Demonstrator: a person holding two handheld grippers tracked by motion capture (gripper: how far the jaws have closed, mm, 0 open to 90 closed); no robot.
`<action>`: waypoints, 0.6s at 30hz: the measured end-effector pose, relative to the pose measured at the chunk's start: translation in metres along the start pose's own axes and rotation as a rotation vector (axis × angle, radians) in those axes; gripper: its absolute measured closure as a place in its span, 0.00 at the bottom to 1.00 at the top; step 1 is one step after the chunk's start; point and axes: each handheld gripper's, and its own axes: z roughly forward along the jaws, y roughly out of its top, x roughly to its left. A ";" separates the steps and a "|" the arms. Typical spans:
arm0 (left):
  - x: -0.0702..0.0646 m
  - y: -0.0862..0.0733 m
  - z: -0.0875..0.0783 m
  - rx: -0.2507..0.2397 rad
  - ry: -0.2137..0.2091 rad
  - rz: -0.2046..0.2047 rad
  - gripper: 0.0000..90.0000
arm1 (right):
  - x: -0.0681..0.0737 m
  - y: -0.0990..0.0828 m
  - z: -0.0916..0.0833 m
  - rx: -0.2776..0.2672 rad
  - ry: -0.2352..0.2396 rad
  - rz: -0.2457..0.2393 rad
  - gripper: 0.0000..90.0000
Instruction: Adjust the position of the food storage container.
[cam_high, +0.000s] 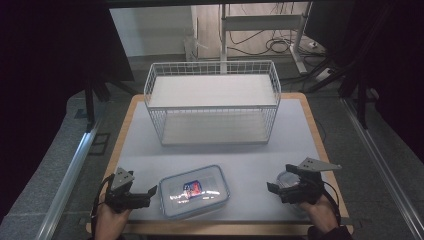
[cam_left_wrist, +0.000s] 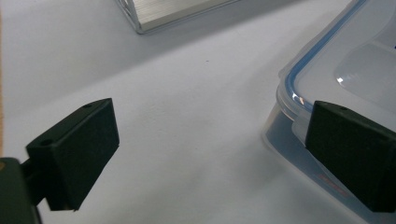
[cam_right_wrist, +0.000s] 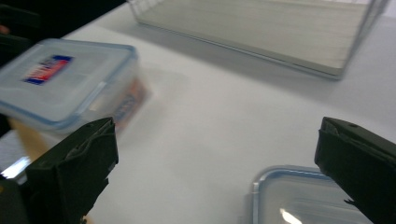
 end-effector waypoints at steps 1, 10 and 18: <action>0.000 -0.001 0.000 -0.003 0.000 -0.002 0.04 | 0.000 -0.001 0.002 0.004 -0.023 -0.008 0.00; 0.007 -0.008 -0.002 -0.012 -0.002 -0.046 0.04 | 0.003 -0.005 0.009 0.052 -0.053 -0.034 0.00; 0.005 -0.009 -0.001 -0.014 -0.012 -0.030 0.05 | 0.006 -0.006 0.010 0.138 -0.059 0.022 0.30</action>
